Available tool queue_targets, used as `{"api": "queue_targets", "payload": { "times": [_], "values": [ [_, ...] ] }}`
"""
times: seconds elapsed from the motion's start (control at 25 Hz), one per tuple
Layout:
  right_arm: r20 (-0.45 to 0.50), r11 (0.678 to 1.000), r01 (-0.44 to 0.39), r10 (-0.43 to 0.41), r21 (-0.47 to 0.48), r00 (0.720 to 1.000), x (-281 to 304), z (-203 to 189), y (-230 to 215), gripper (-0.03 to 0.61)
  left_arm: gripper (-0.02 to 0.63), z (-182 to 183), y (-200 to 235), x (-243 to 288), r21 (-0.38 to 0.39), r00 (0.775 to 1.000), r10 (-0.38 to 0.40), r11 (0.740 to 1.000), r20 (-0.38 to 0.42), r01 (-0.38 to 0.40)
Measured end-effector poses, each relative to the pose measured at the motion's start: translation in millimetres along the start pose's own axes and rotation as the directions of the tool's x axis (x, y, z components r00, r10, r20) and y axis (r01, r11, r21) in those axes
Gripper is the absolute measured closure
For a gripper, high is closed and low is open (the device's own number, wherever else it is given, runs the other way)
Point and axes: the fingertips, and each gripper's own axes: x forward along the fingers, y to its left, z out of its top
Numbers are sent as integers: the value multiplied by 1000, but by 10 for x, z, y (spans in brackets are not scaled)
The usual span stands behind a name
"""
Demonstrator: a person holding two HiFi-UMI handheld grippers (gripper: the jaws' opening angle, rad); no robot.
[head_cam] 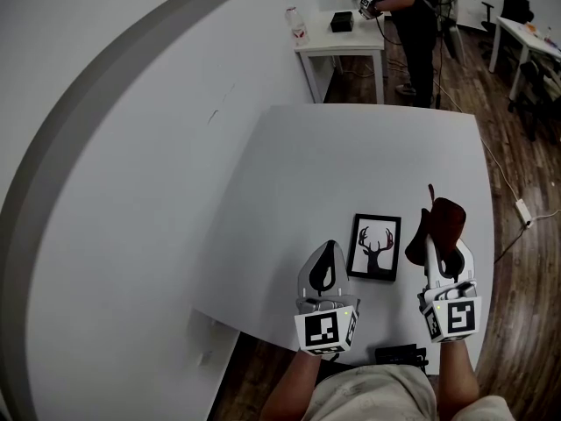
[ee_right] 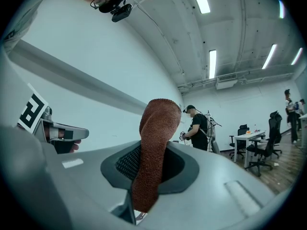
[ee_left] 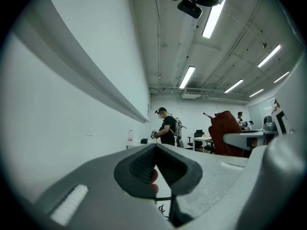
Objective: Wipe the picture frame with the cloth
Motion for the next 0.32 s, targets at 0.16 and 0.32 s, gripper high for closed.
{"api": "queue_targets", "payload": {
  "times": [0.16,0.32],
  "values": [
    [-3,1000,-1,1,2,1000,-4,-7,-2,482,614,8,-5,-8,1,1000,0,1000,-2,0],
    [-13,1000,0,0,6,1000,-21,-22,0,482,614,16,-10,-30,1,1000,0,1000,-7,0]
  ]
}}
